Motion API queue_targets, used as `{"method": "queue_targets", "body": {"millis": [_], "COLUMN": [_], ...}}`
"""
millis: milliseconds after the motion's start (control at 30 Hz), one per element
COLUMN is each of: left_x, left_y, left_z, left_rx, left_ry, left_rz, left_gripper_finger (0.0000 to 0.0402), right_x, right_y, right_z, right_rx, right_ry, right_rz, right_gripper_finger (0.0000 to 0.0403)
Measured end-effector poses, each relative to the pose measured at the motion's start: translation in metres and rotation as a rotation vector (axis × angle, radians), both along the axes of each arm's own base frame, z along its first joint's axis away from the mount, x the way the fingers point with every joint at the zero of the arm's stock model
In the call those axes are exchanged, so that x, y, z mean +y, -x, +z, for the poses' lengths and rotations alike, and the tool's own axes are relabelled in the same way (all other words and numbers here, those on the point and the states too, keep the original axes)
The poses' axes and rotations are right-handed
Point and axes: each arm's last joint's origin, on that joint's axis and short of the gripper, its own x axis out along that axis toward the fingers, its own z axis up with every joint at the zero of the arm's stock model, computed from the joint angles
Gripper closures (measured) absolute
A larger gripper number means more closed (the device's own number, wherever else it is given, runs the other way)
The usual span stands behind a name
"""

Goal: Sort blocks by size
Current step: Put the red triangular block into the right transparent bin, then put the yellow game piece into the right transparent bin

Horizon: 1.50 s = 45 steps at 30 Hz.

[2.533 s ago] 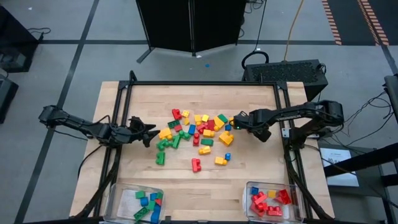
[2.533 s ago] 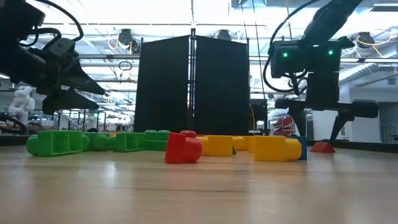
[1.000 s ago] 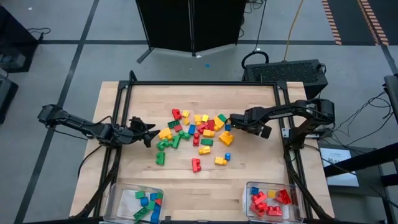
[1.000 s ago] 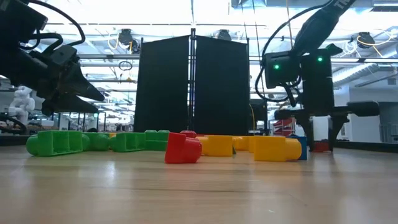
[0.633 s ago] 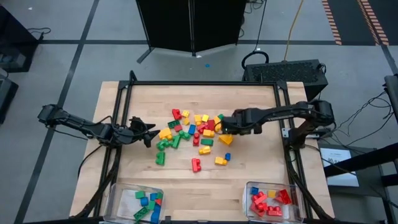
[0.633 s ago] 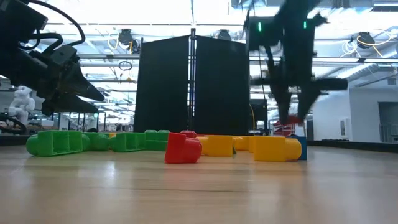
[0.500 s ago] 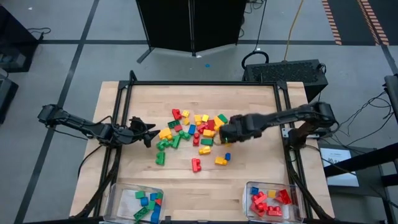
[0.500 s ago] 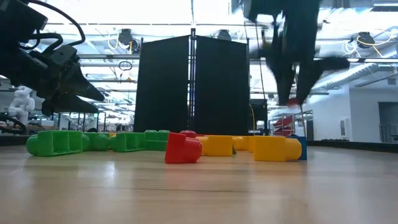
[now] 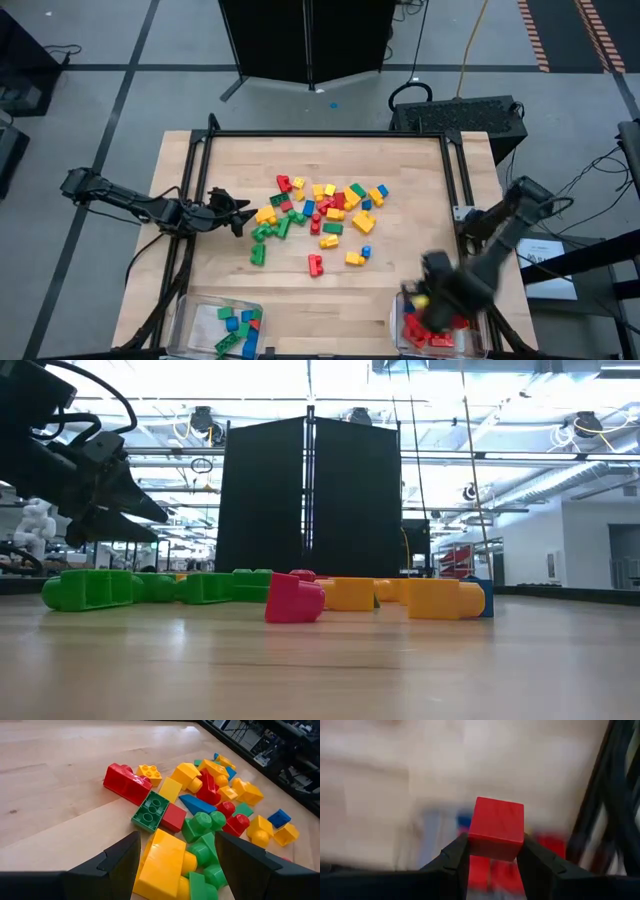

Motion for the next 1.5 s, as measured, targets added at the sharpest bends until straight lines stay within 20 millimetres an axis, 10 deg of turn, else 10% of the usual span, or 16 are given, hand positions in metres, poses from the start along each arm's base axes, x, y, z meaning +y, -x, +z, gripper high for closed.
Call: {"method": "queue_targets", "body": {"millis": [300,700,933,1267,1500], "left_x": [0.0,-0.001,-0.002,-0.002,-0.003], "left_y": [0.0,-0.001,-0.003,-0.003,-0.004], "left_z": [0.0,0.0,0.003,0.005,0.004], "left_rx": [-0.019,-0.02,-0.069,-0.081,-0.073], "left_ry": [0.038,0.058,0.075,0.078,0.102], "left_rz": [0.019,-0.011,-0.022,-0.023,-0.068], "left_gripper_finger": [0.0146,0.0146,0.0146,0.0146,0.0146], "right_x": [0.043,0.045,-0.01,-0.134,-0.186], "right_y": [0.015,0.006,-0.04,-0.107,-0.128], "right_z": [-0.015,-0.016,-0.001,-0.004,-0.017], "right_rx": [0.007,-0.054,-0.339,-0.151,-0.062], "right_ry": [-0.114,-0.146,0.131,0.339,0.322], "right_rz": [0.158,0.157,0.057,0.451,0.644], "right_gripper_finger": [0.0272,0.0124,0.0107,0.0106,0.0105]}}
